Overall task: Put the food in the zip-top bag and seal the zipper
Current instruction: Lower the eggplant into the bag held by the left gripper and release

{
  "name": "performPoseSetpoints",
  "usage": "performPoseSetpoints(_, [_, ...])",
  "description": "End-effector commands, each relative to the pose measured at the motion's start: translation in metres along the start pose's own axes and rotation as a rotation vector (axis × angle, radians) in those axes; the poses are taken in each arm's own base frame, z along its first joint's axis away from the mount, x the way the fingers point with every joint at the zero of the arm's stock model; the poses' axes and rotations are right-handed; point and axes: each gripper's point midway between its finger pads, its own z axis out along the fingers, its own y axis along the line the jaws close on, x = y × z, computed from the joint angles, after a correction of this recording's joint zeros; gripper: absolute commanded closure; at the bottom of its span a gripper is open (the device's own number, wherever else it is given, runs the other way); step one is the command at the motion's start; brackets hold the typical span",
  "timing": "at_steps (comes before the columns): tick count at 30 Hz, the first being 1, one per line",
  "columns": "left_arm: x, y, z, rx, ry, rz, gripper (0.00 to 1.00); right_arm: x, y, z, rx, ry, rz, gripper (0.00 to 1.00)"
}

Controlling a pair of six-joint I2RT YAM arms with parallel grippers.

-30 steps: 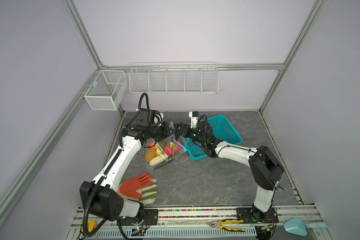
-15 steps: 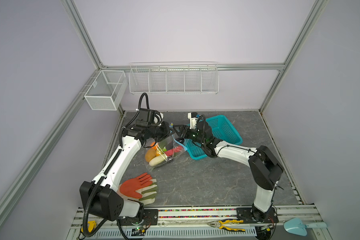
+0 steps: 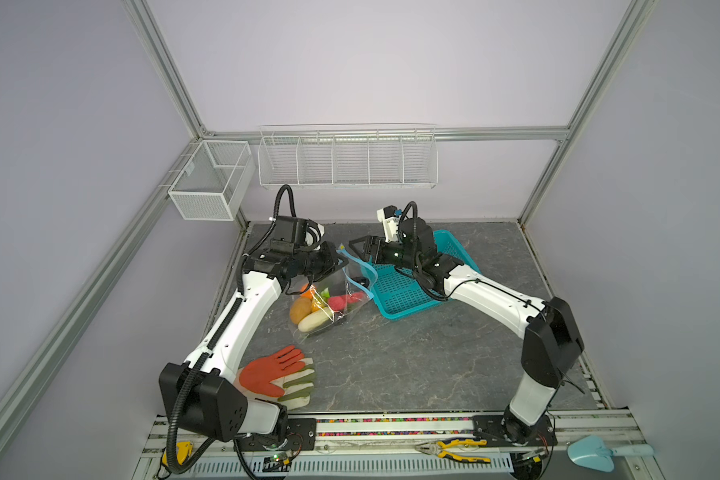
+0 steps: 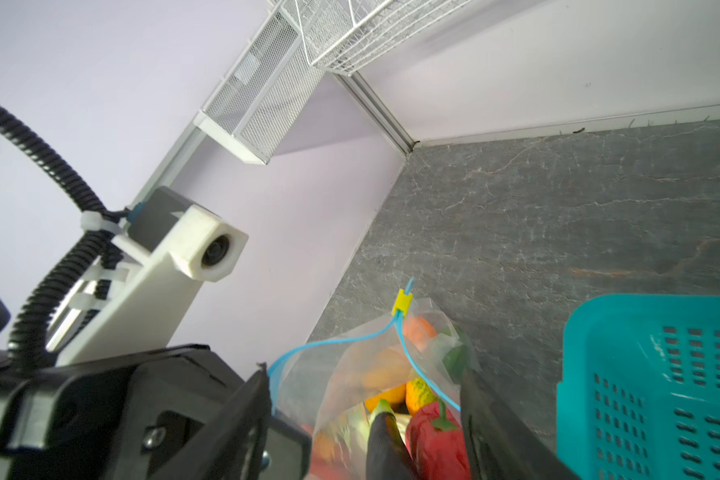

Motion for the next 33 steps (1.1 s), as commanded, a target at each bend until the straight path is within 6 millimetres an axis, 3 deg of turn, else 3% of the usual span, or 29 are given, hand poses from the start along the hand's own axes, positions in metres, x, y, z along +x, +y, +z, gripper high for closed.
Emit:
performPoseSetpoints(1, [-0.004,-0.006,-0.006,0.030,-0.021,0.025,1.00,0.030,-0.034,-0.022,0.118,0.174,-0.002,0.27])
performPoseSetpoints(5, [-0.005,-0.009,-0.007,0.039,-0.023,0.025,1.00,0.044,-0.061,-0.039,0.191,0.248,0.055,0.31])
performPoseSetpoints(8, [-0.006,-0.010,-0.008,0.038,-0.025,0.027,1.00,0.051,-0.070,-0.041,0.187,0.280,0.118,0.36])
performPoseSetpoints(18, [-0.007,-0.009,-0.006,0.031,-0.020,0.024,1.00,0.067,-0.066,-0.014,0.082,0.380,0.216,0.51])
performPoseSetpoints(33, [-0.008,-0.008,-0.006,0.027,-0.019,0.022,1.00,0.078,-0.055,0.003,-0.044,0.429,0.297,0.76])
